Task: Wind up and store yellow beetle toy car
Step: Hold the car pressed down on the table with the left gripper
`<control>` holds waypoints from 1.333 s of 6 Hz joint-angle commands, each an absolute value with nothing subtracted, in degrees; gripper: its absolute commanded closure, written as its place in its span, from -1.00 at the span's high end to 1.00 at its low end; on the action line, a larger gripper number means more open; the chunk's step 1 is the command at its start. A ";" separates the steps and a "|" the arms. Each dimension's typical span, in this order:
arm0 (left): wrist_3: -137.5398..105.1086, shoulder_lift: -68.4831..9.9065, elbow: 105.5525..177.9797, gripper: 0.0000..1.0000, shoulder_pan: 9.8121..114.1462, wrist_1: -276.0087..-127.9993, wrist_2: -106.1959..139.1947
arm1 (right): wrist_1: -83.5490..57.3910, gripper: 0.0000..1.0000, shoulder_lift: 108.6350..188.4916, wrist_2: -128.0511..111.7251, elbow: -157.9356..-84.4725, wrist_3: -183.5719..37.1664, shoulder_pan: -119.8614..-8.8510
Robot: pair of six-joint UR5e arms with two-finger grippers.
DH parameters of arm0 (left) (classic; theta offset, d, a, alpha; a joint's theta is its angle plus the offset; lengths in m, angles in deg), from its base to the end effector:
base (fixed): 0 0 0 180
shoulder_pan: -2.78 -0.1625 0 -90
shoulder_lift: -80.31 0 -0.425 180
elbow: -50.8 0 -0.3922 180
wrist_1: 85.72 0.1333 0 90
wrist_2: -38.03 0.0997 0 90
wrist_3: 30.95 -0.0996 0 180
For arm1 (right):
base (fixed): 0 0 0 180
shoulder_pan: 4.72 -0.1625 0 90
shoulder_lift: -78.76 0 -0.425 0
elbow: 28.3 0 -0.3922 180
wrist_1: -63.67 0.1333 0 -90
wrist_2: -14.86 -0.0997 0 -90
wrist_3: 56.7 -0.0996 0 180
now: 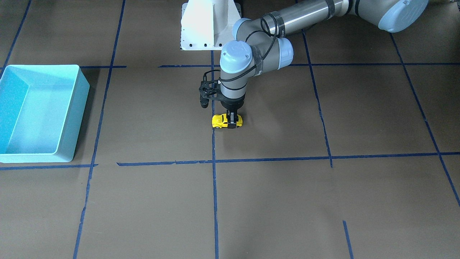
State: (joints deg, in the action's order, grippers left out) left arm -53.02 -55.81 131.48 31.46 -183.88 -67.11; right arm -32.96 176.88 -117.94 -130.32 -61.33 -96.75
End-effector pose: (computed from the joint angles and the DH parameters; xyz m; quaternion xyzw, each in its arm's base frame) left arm 0.6143 -0.4583 0.2197 0.3161 0.2420 0.6469 0.6504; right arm 0.0807 -0.4248 0.6343 -0.0304 -0.3642 0.0627 0.9287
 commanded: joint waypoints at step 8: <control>-52.92 -53.64 132.53 -0.96 31.70 -184.51 -67.17 | -32.92 1.00 176.84 -117.86 -130.25 -61.36 -96.75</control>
State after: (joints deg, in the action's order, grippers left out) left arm -52.98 -53.89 132.38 31.66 -184.50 -67.17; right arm -32.92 176.80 -117.88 -130.25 -61.36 -96.75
